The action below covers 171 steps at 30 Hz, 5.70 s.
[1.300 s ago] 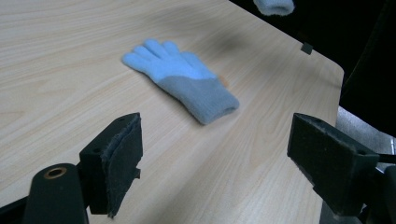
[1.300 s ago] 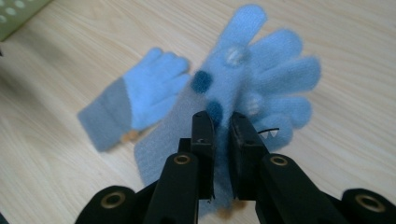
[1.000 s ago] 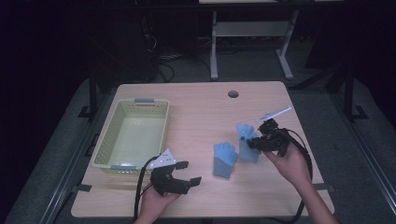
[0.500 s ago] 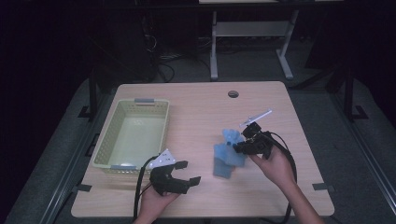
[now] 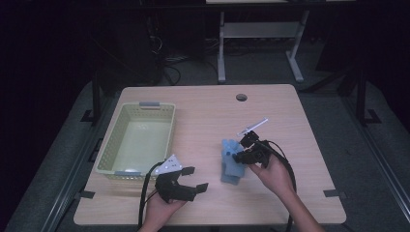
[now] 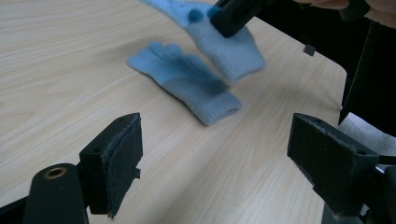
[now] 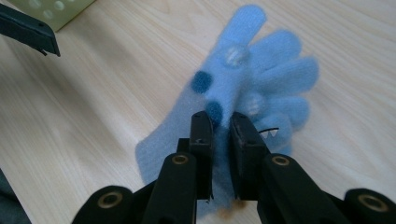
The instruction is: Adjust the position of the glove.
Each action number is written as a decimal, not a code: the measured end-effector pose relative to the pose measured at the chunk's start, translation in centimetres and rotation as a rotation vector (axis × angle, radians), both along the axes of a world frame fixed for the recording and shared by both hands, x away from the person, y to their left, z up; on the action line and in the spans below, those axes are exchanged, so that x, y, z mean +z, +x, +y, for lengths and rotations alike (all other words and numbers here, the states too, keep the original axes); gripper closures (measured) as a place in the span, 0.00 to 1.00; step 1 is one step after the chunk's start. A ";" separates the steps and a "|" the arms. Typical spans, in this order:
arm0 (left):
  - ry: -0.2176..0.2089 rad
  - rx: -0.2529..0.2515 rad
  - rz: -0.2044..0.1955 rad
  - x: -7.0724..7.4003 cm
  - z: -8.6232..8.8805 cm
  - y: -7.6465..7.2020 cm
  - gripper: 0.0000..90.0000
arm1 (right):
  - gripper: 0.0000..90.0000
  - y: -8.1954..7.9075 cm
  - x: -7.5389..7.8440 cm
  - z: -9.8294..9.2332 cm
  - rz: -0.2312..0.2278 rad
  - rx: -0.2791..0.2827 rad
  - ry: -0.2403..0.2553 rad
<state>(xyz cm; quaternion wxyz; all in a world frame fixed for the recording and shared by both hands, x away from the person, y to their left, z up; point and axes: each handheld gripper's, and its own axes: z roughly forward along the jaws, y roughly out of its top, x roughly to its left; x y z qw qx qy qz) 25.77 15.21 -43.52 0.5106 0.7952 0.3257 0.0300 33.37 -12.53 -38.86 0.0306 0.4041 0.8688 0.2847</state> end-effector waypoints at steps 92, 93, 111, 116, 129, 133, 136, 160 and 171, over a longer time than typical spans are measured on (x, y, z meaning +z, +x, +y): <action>0.004 0.032 0.219 -1.0 -3.7 3.8 0.26 | 0.47 -1.2 -5.0 -4.7 0.107 -0.219 0.253; -0.001 0.036 0.231 -1.0 -3.8 4.0 0.27 | 0.47 -1.3 -5.1 -4.8 0.113 -0.224 0.262; -0.062 0.103 0.426 -2.4 -6.1 7.0 0.37 | 0.46 -1.6 -6.6 -5.5 0.170 -0.258 0.387; -0.069 0.099 0.452 -2.7 -6.5 7.1 0.40 | 0.46 -1.5 -7.1 -5.2 0.187 -0.261 0.394; -0.057 0.093 0.473 -3.4 -7.1 7.3 0.46 | 0.49 -1.4 -8.1 -4.9 0.212 -0.276 0.421; -0.047 0.095 0.478 -3.6 -7.2 7.4 0.51 | 0.51 -1.4 -8.1 -4.8 0.207 -0.282 0.418; -0.045 0.097 0.483 -3.8 -7.2 7.5 0.53 | 0.53 -1.5 -8.1 -4.6 0.205 -0.282 0.416; -0.063 0.066 0.509 -4.4 -7.4 7.8 0.70 | 0.72 -1.9 -8.9 -3.9 0.204 -0.279 0.461; -0.106 0.060 0.543 -4.8 -7.2 8.1 0.76 | 0.79 -1.9 -8.8 -3.6 0.186 -0.267 0.455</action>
